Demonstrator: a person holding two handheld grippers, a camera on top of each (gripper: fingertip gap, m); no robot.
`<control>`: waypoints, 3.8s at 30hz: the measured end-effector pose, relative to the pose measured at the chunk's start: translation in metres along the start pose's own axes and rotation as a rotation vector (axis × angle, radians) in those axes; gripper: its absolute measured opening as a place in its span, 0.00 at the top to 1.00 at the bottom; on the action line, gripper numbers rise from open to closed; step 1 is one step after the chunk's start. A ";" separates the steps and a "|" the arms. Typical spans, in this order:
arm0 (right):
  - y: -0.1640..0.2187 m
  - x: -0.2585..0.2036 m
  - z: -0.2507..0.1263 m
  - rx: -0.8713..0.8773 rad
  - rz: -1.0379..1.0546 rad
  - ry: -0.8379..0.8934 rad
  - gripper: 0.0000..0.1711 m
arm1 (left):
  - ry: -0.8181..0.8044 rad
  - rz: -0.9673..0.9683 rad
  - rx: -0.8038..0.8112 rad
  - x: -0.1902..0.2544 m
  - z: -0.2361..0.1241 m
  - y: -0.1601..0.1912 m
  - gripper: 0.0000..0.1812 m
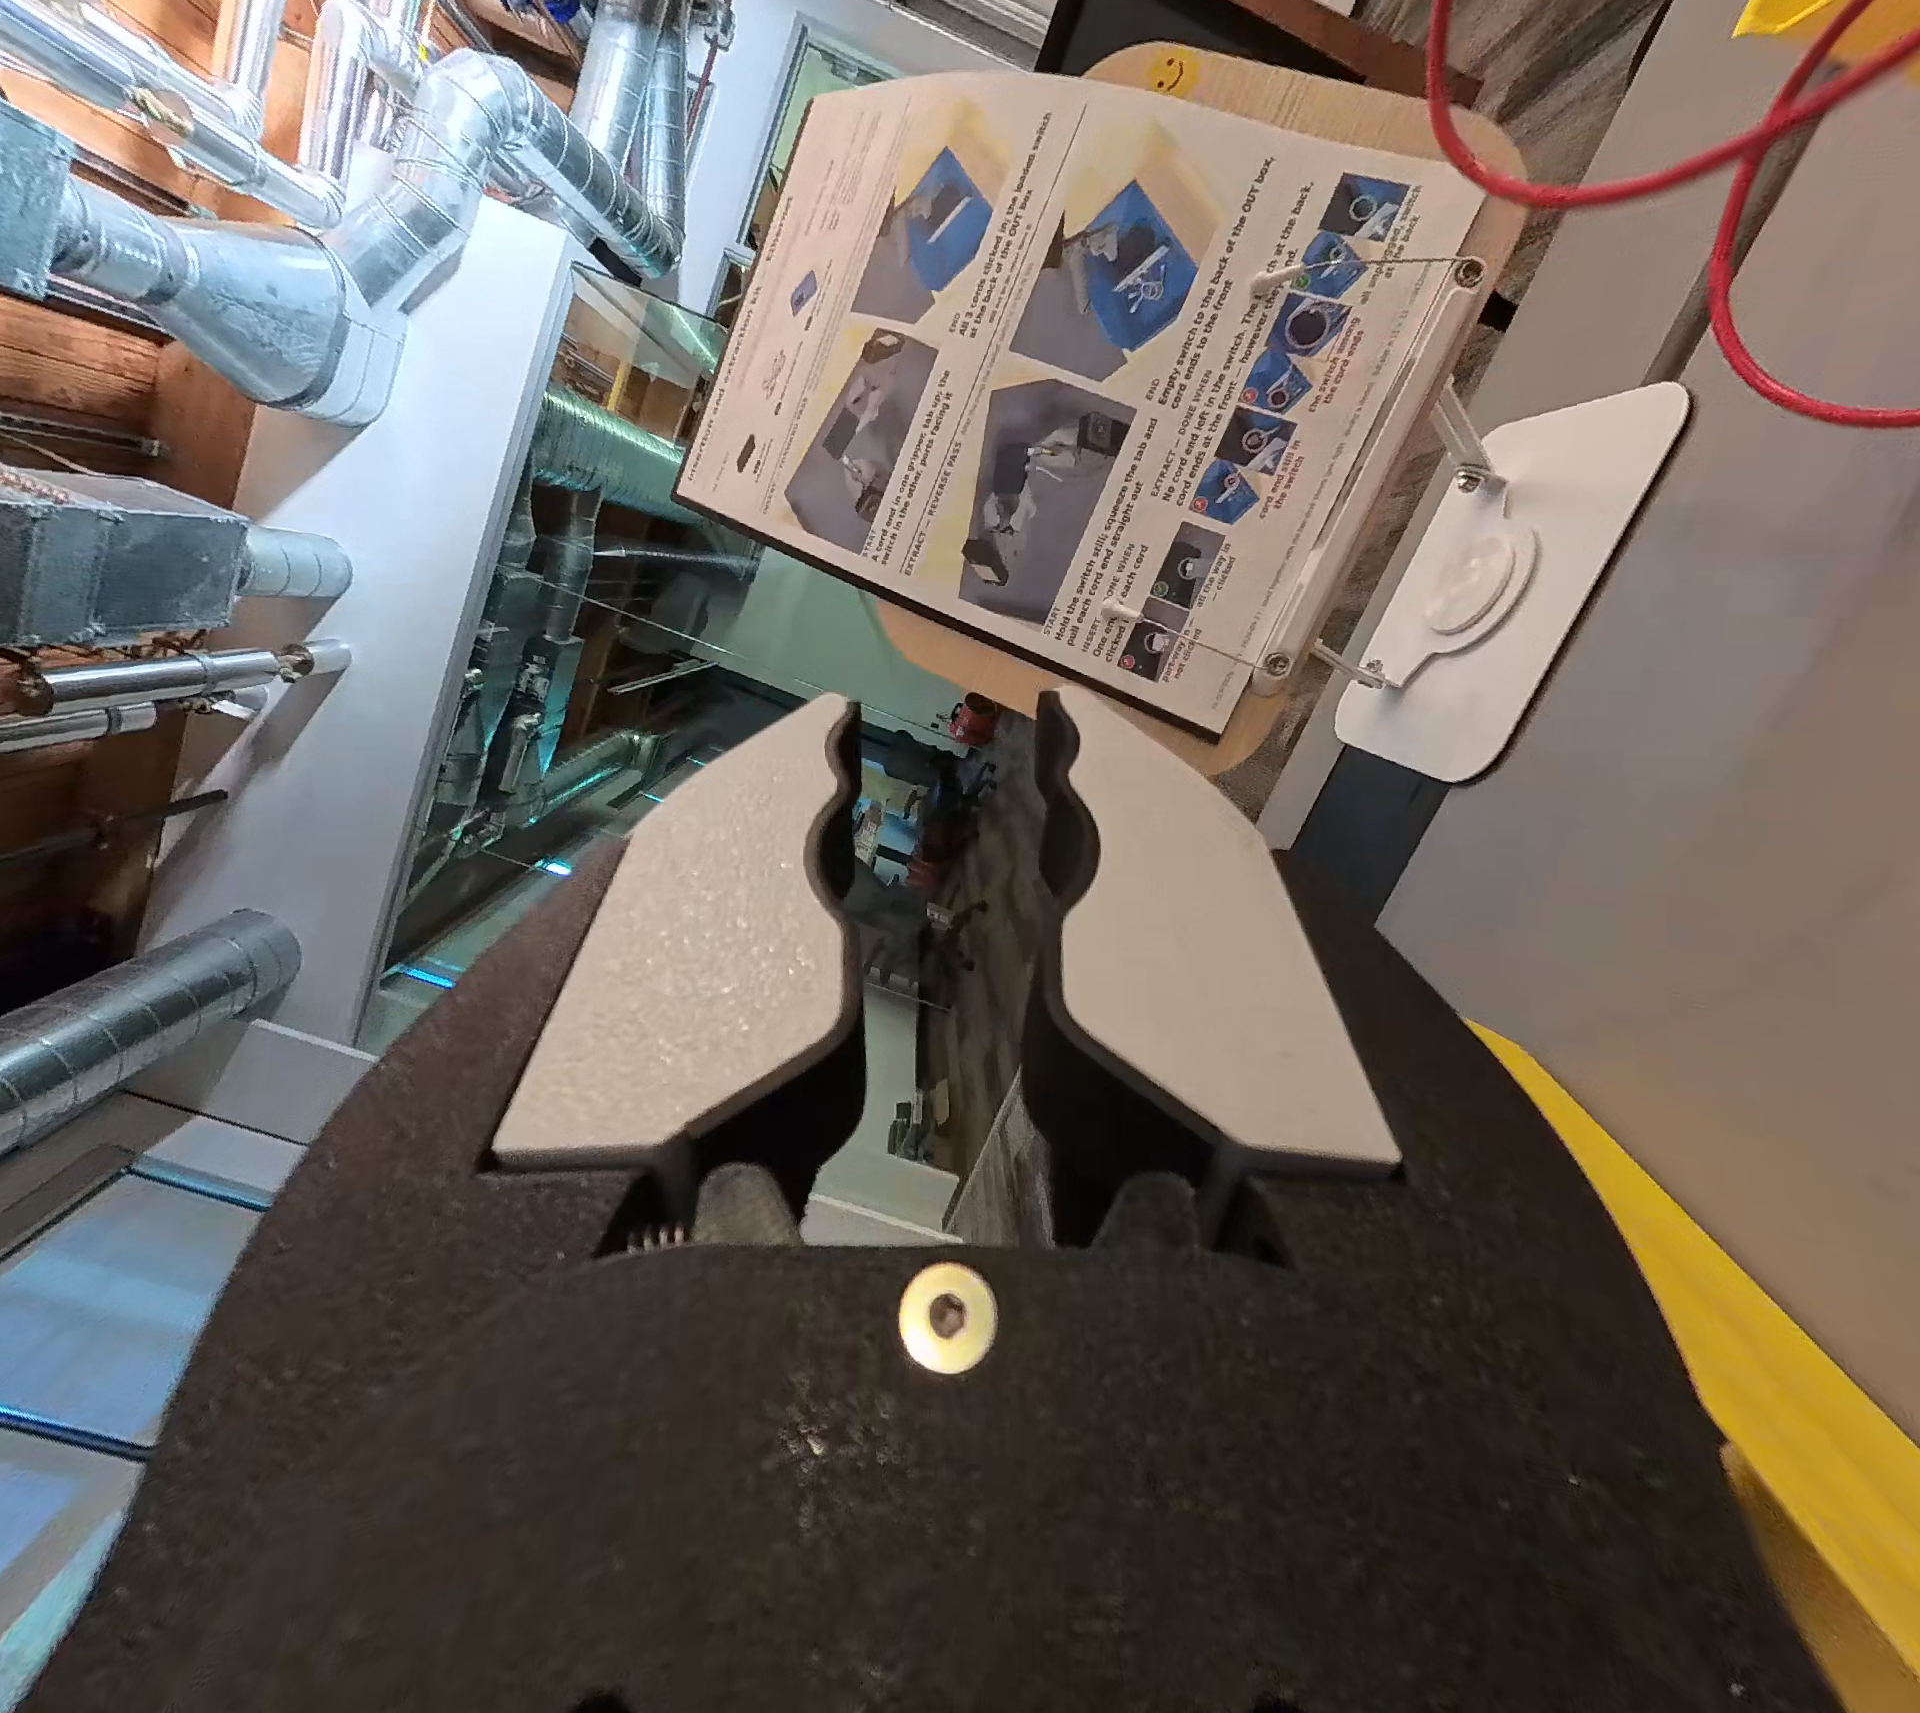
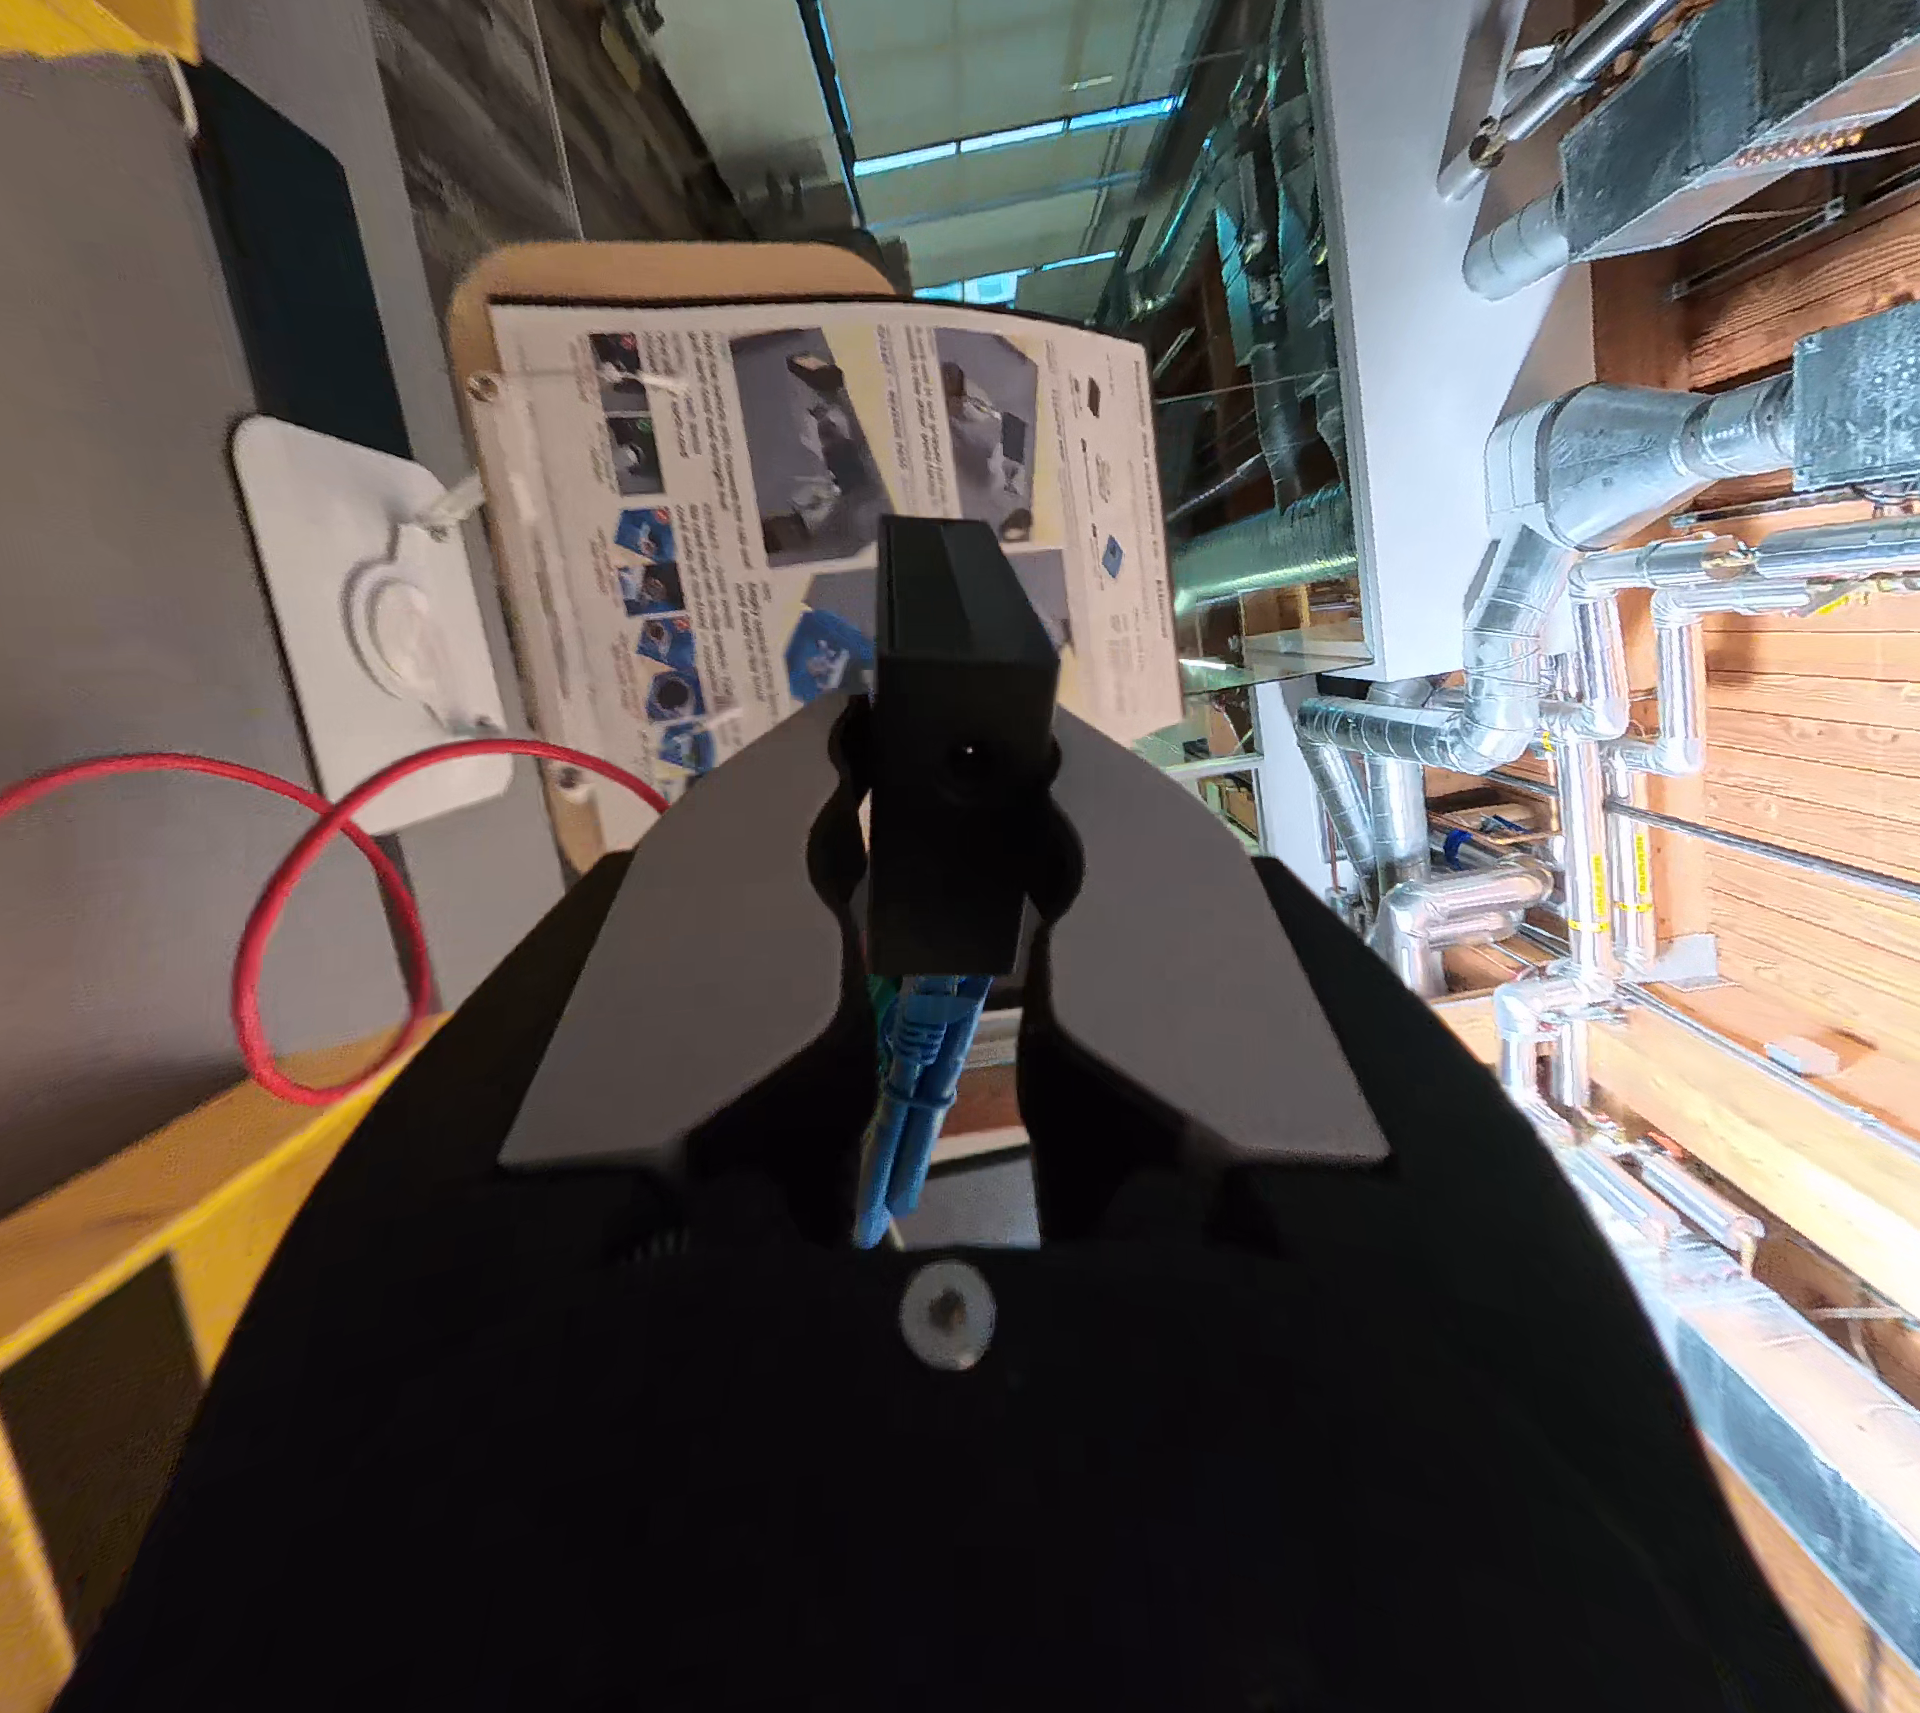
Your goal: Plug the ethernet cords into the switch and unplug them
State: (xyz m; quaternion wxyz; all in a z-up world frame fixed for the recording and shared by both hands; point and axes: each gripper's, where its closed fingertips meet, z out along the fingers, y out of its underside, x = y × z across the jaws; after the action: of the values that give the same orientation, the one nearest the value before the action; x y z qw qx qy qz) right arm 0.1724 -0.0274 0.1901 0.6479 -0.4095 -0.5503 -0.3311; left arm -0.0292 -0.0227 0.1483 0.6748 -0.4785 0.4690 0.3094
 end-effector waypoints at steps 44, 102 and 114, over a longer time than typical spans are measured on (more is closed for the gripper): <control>0.171 -0.015 0.014 -0.360 0.378 -0.263 0.83 | 0.106 0.093 -0.066 0.035 0.013 -0.001 0.83; 0.323 -0.145 -0.079 -1.052 1.162 -0.378 0.60 | 0.222 -1.040 -1.133 0.026 -0.092 0.288 0.74; 0.341 -0.238 -0.123 -1.229 1.535 -0.745 0.87 | 0.436 -1.094 -1.379 0.098 -0.098 0.331 0.75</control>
State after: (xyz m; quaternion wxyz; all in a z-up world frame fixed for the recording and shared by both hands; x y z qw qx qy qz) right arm 0.4850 0.0092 -0.1081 0.1544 -0.9826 -0.0449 0.0928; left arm -0.3125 -0.0014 -0.0706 0.1876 -0.9804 0.0044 0.0603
